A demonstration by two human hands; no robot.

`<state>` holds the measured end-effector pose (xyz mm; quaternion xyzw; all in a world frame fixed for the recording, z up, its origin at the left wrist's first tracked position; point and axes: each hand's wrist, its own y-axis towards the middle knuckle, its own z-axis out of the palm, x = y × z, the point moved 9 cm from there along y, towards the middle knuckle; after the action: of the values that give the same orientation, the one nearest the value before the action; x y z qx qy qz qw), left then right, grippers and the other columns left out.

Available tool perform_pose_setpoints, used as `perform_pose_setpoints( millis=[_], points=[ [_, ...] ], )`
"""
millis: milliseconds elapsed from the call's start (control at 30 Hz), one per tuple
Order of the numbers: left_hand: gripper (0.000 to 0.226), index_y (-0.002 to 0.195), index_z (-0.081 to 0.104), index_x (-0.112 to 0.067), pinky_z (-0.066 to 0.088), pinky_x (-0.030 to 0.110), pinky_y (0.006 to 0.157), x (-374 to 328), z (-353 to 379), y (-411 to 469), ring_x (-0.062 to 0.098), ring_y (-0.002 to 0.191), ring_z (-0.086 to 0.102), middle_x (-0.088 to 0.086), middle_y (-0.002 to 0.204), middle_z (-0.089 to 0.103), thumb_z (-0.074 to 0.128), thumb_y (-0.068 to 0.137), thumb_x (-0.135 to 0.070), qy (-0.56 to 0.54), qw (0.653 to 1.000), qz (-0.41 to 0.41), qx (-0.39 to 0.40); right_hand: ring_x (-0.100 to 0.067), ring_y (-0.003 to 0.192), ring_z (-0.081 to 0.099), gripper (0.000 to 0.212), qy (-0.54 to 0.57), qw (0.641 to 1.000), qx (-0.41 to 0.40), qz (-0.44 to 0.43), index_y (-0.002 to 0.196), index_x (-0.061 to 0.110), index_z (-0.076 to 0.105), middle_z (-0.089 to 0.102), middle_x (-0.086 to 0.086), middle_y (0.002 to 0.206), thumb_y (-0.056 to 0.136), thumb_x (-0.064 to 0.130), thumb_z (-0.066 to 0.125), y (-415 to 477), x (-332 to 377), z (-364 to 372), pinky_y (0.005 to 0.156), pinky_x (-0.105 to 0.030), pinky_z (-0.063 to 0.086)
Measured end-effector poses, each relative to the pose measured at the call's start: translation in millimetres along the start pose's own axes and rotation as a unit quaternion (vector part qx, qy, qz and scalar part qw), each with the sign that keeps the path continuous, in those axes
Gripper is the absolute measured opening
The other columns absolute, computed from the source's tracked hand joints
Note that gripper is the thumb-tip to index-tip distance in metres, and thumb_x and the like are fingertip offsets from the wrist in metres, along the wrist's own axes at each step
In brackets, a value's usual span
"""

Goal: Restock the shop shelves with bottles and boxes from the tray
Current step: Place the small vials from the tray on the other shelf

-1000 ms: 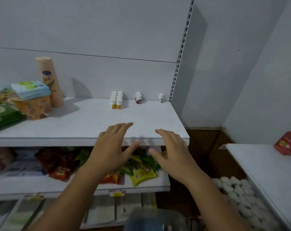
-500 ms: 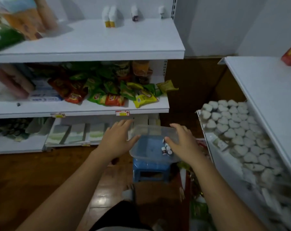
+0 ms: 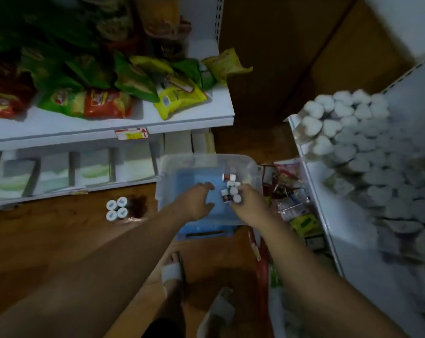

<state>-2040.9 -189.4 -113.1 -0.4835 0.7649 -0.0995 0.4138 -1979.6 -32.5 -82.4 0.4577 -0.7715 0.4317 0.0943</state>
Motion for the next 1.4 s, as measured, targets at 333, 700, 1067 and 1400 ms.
perform_pose_setpoints(
  millis=[333, 700, 1067, 1400],
  points=[
    [0.070, 0.140, 0.052, -0.015, 0.052, 0.035, 0.093, 39, 113, 160, 0.033, 0.114, 0.062, 0.015, 0.128, 0.058, 0.085, 0.081, -0.032, 0.025, 0.996, 0.027, 0.080, -0.035, 0.117, 0.059, 0.040, -0.130, 0.990, -0.048, 0.033, 0.133, 0.012, 0.056, 0.059, -0.014, 0.129, 0.093, 0.013, 0.060, 166, -47, 56, 0.095, -0.042, 0.048],
    [0.032, 0.122, 0.068, -0.007, 0.046, 0.032, 0.091, 47, 116, 179, 0.036, 0.117, 0.064, 0.018, 0.124, 0.068, 0.067, 0.091, -0.013, 0.068, 0.994, 0.050, 0.072, -0.039, 0.101, 0.064, 0.034, -0.178, 0.981, -0.058, 0.056, 0.099, 0.022, 0.058, 0.064, -0.013, 0.101, 0.086, 0.045, 0.037, 222, -76, 84, 0.098, -0.056, 0.049],
    [0.040, 0.111, 0.071, -0.015, 0.051, 0.014, 0.064, 70, -8, 93, 0.018, 0.080, 0.063, 0.002, 0.089, 0.068, 0.071, 0.083, 0.013, -0.353, 0.929, -0.029, -0.106, -0.014, 0.071, 0.061, 0.019, 0.144, 0.980, -0.127, -0.052, 0.096, 0.020, 0.066, 0.067, -0.003, 0.084, 0.087, 0.017, 0.083, 136, -22, 46, 0.060, -0.026, 0.047],
    [0.046, 0.140, 0.065, -0.017, 0.057, 0.030, 0.089, -90, -150, -107, 0.026, 0.105, 0.068, 0.017, 0.115, 0.072, 0.054, 0.101, 0.005, -0.653, 0.740, 0.127, -0.098, -0.024, 0.093, 0.072, 0.033, 0.416, 0.892, -0.119, -0.131, 0.122, 0.033, 0.075, 0.078, -0.005, 0.105, 0.095, 0.015, 0.074, -91, 124, -110, 0.082, -0.037, 0.059]
  ],
)
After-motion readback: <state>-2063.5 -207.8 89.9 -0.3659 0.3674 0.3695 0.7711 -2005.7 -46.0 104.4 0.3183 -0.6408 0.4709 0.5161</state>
